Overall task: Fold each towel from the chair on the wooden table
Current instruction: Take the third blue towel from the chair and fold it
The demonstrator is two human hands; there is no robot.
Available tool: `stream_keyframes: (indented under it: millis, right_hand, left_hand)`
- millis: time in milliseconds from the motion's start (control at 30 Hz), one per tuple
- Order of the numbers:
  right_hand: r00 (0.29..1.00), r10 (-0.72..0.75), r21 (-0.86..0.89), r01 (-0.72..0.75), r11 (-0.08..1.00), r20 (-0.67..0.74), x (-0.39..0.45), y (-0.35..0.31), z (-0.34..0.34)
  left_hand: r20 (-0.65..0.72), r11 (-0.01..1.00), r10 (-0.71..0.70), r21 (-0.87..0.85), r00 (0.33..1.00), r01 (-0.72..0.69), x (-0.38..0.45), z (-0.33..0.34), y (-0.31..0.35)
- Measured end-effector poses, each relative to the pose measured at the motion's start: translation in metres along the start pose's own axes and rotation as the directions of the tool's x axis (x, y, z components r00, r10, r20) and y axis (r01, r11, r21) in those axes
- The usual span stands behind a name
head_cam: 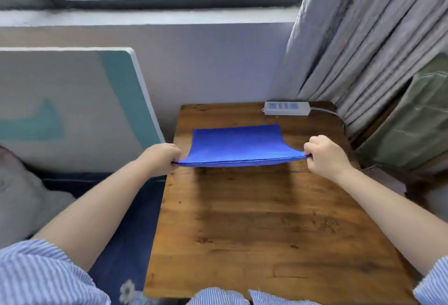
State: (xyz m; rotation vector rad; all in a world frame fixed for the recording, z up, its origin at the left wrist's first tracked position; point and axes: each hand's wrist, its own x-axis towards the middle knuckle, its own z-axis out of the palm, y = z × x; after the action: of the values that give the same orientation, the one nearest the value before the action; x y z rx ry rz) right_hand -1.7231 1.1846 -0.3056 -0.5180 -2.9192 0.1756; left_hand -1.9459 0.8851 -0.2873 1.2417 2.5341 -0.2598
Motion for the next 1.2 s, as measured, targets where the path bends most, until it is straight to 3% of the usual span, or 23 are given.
stream_keyframes:
  millis: [67, 133, 267, 333, 400, 533, 700, 767, 900, 967, 1000, 1067, 1200]
  right_hand:
    - [0.982, 0.038, -0.045, -0.031, 0.999, 0.184, -0.026, 0.002, 0.024]
    - [0.960, 0.037, -0.028, -0.030, 0.999, 0.278, -0.052, 0.003, 0.043]
    - [0.854, -0.033, -0.072, 0.082, 0.994, 0.520, -0.098, -0.005, 0.073]
    - [0.822, -0.069, -0.044, 0.113, 0.993, 0.566, -0.115, -0.008, 0.084]
    - [0.778, -0.033, -0.140, 0.155, 0.978, 0.628, -0.129, -0.011, 0.094]
    - [0.717, 0.038, -0.237, 0.179, 0.955, 0.696, -0.151, -0.021, 0.114]
    - [0.668, 0.076, -0.270, 0.192, 0.944, 0.740, -0.167, -0.034, 0.137]
    - [0.583, 0.075, -0.254, 0.233, 0.939, 0.809, -0.167, -0.035, 0.140]
    - [0.284, 0.092, -0.159, 0.224, 0.961, 0.955, -0.143, -0.033, 0.141]
    - [0.209, 0.091, -0.130, 0.181, 0.975, 0.974, -0.119, -0.032, 0.140]
    - [0.199, 0.091, -0.127, 0.177, 0.976, 0.976, -0.108, -0.033, 0.140]
    - [0.272, 0.069, -0.120, 0.177, 0.977, 0.960, -0.080, -0.033, 0.142]
    - [0.606, -0.024, -0.094, 0.163, 0.982, 0.795, -0.019, -0.038, 0.156]
  left_hand:
    - [0.147, 0.996, 0.047, 0.064, 0.988, -0.057, -0.007, 0.024, 0.015]
    - [0.255, 0.989, 0.071, 0.106, 0.964, -0.101, -0.012, 0.047, 0.027]
    - [0.467, 0.966, 0.107, 0.161, 0.878, -0.204, -0.027, 0.094, 0.046]
    - [0.501, 0.958, 0.129, 0.161, 0.856, -0.239, -0.035, 0.112, 0.051]
    - [0.527, 0.955, 0.147, 0.145, 0.837, -0.259, -0.043, 0.132, 0.055]
    - [0.495, 0.947, 0.147, 0.179, 0.857, -0.265, -0.057, 0.172, 0.058]
    - [0.468, 0.945, 0.038, 0.271, 0.883, -0.184, -0.067, 0.211, 0.067]
    - [0.489, 0.937, 0.024, 0.292, 0.872, -0.190, -0.069, 0.218, 0.070]
    - [0.586, 0.912, 0.042, 0.307, 0.809, -0.271, -0.059, 0.216, 0.068]
    - [0.653, 0.909, 0.043, 0.288, 0.756, -0.301, -0.047, 0.207, 0.066]
    - [0.670, 0.909, 0.041, 0.283, 0.741, -0.306, -0.040, 0.202, 0.067]
    - [0.663, 0.920, 0.024, 0.279, 0.748, -0.277, -0.019, 0.189, 0.066]
    - [0.501, 0.972, 0.002, 0.202, 0.865, -0.120, 0.039, 0.164, 0.061]
